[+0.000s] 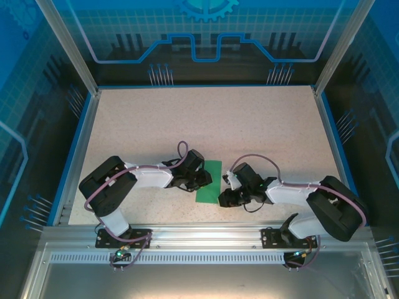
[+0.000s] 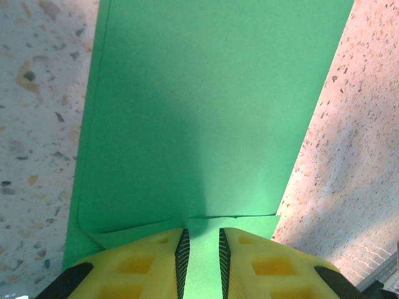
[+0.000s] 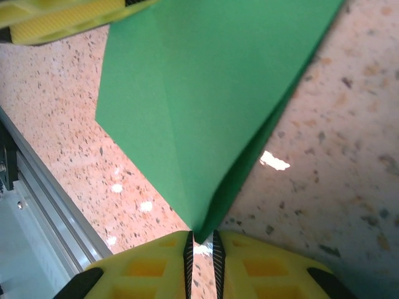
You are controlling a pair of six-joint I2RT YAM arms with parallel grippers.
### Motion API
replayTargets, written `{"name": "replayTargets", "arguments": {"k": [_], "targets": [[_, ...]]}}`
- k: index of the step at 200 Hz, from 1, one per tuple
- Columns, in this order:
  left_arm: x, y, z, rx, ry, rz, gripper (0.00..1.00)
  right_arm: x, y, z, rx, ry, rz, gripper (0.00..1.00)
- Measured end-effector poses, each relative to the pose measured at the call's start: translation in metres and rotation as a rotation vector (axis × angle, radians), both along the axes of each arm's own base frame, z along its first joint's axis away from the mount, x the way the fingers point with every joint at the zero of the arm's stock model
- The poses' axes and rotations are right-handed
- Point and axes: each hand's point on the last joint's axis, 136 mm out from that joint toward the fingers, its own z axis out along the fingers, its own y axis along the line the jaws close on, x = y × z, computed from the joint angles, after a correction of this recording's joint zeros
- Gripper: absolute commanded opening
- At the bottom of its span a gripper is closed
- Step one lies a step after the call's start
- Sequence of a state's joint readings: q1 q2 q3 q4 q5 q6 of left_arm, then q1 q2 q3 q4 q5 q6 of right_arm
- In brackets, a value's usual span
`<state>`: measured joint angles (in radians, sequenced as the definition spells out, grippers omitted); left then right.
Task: Fold a paper plane with a square sheet of paper (pick it up from the middle)
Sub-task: Fold the triangle a second time at the center of the table.
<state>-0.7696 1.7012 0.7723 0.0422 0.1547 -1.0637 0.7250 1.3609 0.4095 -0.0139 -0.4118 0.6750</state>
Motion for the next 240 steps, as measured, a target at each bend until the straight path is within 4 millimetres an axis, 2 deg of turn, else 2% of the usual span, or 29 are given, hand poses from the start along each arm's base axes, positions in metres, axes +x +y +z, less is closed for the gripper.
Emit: {"name": "replayTargets", "arguments": {"k": [35, 62, 83, 101, 145, 187, 240], "targets": [[0.0, 0.0, 0.0, 0.0, 0.0, 0.0, 0.26, -0.007, -0.006, 0.011, -0.021, 0.023, 0.0, 0.21], [0.0, 0.0, 0.0, 0.0, 0.0, 0.0, 0.26, 0.01, 0.009, 0.039, 0.028, -0.034, 0.001, 0.21], [0.0, 0.0, 0.0, 0.0, 0.0, 0.0, 0.26, 0.023, 0.021, 0.048, 0.051, -0.057, -0.001, 0.21], [0.0, 0.0, 0.0, 0.0, 0.0, 0.0, 0.26, 0.032, 0.029, 0.043, 0.048, -0.047, -0.009, 0.2], [0.0, 0.0, 0.0, 0.0, 0.0, 0.0, 0.26, 0.038, 0.035, 0.011, 0.008, 0.015, -0.041, 0.19], [0.0, 0.0, 0.0, -0.001, 0.0, 0.0, 0.26, 0.043, 0.037, 0.005, 0.006, 0.007, -0.056, 0.18], [0.0, 0.0, 0.0, -0.001, 0.0, 0.0, 0.26, 0.036, 0.032, -0.002, 0.005, -0.009, -0.038, 0.19]]}}
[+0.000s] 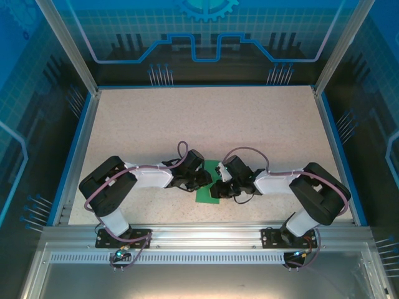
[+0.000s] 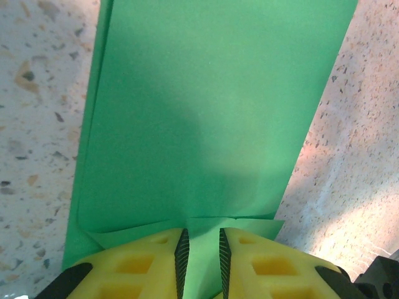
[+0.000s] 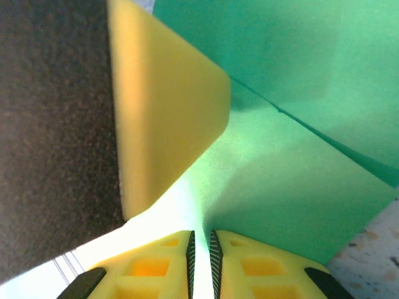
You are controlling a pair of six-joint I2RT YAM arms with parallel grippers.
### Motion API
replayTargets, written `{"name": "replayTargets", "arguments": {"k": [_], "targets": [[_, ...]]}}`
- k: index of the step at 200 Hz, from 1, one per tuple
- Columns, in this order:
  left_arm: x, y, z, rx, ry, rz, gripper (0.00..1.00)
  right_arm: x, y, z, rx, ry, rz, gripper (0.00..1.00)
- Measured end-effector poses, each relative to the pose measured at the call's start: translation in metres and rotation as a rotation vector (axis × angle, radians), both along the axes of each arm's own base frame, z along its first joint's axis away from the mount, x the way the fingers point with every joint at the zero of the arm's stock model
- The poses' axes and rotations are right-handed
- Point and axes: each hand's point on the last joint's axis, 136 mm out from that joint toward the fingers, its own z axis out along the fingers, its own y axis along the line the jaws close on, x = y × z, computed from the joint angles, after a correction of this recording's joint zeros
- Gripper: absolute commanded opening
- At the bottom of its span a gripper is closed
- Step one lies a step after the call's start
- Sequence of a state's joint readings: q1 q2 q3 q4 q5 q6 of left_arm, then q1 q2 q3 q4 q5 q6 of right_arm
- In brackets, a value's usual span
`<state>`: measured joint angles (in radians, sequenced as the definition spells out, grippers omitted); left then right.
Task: Fold a paper plane with a square sheet of paper (pick it up from the middle)
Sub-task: Fold the triangle a second time at the center of the table.
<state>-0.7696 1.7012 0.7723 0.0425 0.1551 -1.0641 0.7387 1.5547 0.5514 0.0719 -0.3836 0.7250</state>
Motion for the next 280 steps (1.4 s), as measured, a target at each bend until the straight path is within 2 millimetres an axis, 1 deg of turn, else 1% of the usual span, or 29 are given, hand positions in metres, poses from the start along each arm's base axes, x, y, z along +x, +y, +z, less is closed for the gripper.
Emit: {"name": "replayTargets", "arguments": {"k": [43, 86, 110, 128, 140, 168, 179, 197, 224, 247, 280], "targets": [[-0.001, -0.001, 0.0, -0.002, 0.003, -0.004, 0.26, -0.01, -0.004, 0.002, 0.016, -0.01, 0.035, 0.2], [-0.001, -0.001, 0.0, -0.001, 0.003, -0.004, 0.26, -0.03, -0.02, 0.002, -0.021, 0.028, 0.07, 0.2], [-0.001, -0.001, 0.0, -0.001, 0.003, -0.004, 0.26, -0.037, -0.025, 0.005, -0.033, 0.039, 0.075, 0.2], [-0.001, -0.001, 0.0, -0.001, 0.003, -0.004, 0.26, -0.037, -0.023, 0.013, -0.018, 0.022, 0.083, 0.21], [-0.001, -0.001, 0.0, -0.001, 0.003, -0.004, 0.26, -0.036, -0.017, 0.019, -0.004, 0.007, 0.094, 0.21], [-0.001, -0.001, 0.0, -0.001, 0.004, -0.004, 0.26, -0.026, -0.004, 0.031, 0.027, -0.029, 0.102, 0.21], [-0.001, -0.001, 0.0, 0.001, 0.005, -0.004, 0.26, -0.023, -0.001, 0.03, 0.023, -0.023, 0.103, 0.21], [-0.001, -0.001, 0.0, 0.002, 0.006, -0.004, 0.26, -0.023, -0.002, 0.021, 0.001, 0.002, 0.094, 0.22], [-0.001, 0.0, 0.0, 0.003, 0.006, -0.005, 0.26, -0.028, -0.004, -0.001, -0.028, 0.06, 0.094, 0.2], [-0.001, 0.0, 0.0, 0.008, 0.007, -0.003, 0.26, -0.028, -0.002, -0.001, 0.002, 0.067, 0.093, 0.19], [-0.001, 0.0, 0.0, 0.009, 0.007, -0.003, 0.27, -0.029, -0.005, 0.0, 0.043, 0.026, 0.088, 0.19]]}}
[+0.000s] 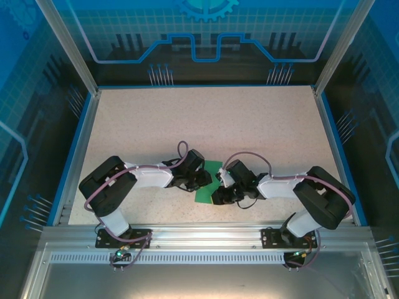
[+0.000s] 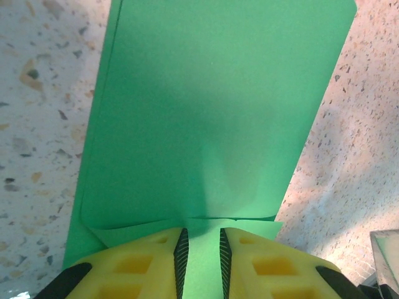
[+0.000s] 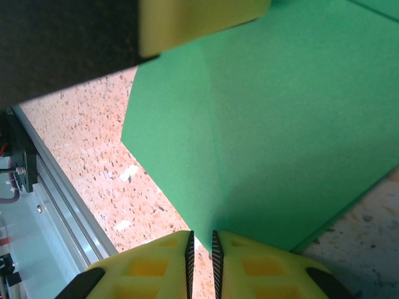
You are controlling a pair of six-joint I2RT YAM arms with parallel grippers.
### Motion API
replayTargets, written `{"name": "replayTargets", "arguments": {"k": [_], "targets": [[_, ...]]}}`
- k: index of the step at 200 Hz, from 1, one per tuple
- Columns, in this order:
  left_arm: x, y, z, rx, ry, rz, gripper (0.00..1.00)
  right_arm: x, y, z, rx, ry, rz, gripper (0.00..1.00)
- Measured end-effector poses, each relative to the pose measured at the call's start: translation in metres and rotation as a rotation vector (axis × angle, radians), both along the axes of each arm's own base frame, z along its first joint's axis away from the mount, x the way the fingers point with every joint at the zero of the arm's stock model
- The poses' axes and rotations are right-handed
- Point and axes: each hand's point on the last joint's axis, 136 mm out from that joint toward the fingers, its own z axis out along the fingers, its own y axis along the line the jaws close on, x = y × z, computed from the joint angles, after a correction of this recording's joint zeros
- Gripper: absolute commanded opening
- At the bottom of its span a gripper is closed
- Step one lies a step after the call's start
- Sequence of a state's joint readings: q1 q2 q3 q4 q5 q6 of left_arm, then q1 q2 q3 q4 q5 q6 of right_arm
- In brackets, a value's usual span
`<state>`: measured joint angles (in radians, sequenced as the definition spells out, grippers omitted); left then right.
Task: Fold a paper plane with a square sheet of paper (pick it up from the middle)
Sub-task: Fold the triangle a second time at the center of the table.
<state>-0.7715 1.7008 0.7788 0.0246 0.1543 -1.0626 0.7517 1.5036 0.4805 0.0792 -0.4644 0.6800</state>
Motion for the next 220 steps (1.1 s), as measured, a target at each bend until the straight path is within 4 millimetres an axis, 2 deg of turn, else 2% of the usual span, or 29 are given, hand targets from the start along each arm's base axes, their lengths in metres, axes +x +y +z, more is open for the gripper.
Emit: {"name": "replayTargets", "arguments": {"k": [56, 101, 120, 144, 163, 189, 220], "targets": [[0.001, -0.002, 0.006, -0.014, -0.019, -0.009, 0.28, 0.002, -0.002, -0.001, 0.01, -0.024, -0.013, 0.12], [0.001, -0.009, 0.042, -0.138, -0.068, 0.01, 0.17, 0.003, -0.003, -0.002, 0.005, -0.018, -0.031, 0.1], [-0.002, -0.013, 0.049, -0.174, -0.072, 0.011, 0.14, 0.003, -0.003, -0.002, 0.005, -0.018, -0.032, 0.1], [-0.011, -0.018, 0.044, -0.199, -0.059, 0.0, 0.11, 0.003, -0.003, -0.002, 0.002, -0.018, -0.036, 0.1], [-0.02, -0.022, 0.029, -0.202, -0.029, -0.003, 0.11, 0.004, -0.003, -0.002, 0.001, -0.018, -0.04, 0.1], [-0.03, -0.016, 0.011, -0.192, 0.006, 0.013, 0.13, 0.004, -0.003, -0.002, 0.0, -0.017, -0.041, 0.1], [-0.032, -0.016, 0.01, -0.213, 0.0, 0.019, 0.17, 0.004, -0.004, -0.002, -0.001, -0.017, -0.042, 0.11]]}}
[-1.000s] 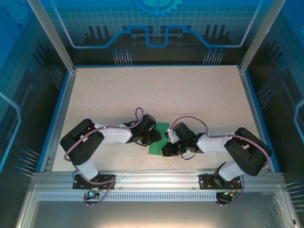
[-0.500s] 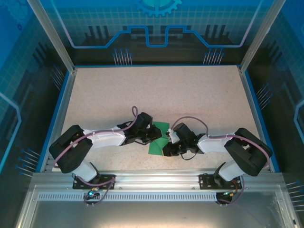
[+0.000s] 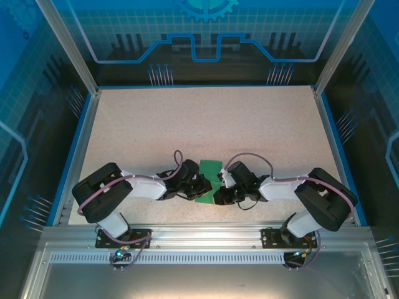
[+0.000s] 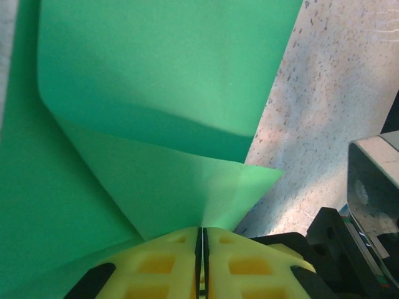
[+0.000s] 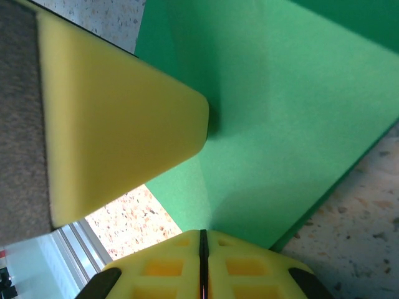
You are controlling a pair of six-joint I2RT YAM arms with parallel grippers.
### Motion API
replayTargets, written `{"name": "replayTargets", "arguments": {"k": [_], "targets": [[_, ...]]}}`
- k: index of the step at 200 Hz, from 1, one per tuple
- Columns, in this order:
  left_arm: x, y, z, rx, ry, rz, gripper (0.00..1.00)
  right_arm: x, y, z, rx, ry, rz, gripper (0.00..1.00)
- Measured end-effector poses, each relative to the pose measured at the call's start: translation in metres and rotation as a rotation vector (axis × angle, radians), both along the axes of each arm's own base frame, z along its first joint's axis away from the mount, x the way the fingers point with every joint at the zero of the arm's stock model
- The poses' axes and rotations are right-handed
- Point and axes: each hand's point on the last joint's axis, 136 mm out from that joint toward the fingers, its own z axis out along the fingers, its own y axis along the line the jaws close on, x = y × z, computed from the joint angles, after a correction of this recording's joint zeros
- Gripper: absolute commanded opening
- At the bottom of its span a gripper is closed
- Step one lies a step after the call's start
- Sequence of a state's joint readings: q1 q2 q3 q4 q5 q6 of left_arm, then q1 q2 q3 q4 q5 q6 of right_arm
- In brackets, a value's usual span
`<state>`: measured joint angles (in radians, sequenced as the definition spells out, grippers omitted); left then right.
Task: Fold a paper plane with a square sheet of paper (pick it up from the middle)
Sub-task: Fold the triangle a second time at the center of the table.
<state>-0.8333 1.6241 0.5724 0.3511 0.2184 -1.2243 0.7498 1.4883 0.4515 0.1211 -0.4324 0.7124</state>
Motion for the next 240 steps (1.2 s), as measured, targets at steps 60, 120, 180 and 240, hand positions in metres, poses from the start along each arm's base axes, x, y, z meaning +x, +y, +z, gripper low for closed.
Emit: {"name": "replayTargets", "arguments": {"k": [60, 120, 180, 240], "targets": [[-0.007, -0.009, 0.005, -0.039, -0.026, -0.027, 0.19, 0.0, 0.0, 0.0, -0.002, 0.003, -0.005, 0.1], [-0.009, -0.006, -0.009, -0.009, -0.01, -0.031, 0.19, 0.0, -0.001, 0.0, -0.009, 0.007, -0.007, 0.1], [-0.007, -0.003, -0.01, 0.022, -0.047, -0.045, 0.19, 0.0, -0.002, -0.001, -0.026, 0.014, -0.008, 0.08], [0.017, 0.015, -0.009, 0.072, -0.07, 0.011, 0.2, 0.0, -0.003, -0.001, -0.034, 0.018, -0.006, 0.08]]}}
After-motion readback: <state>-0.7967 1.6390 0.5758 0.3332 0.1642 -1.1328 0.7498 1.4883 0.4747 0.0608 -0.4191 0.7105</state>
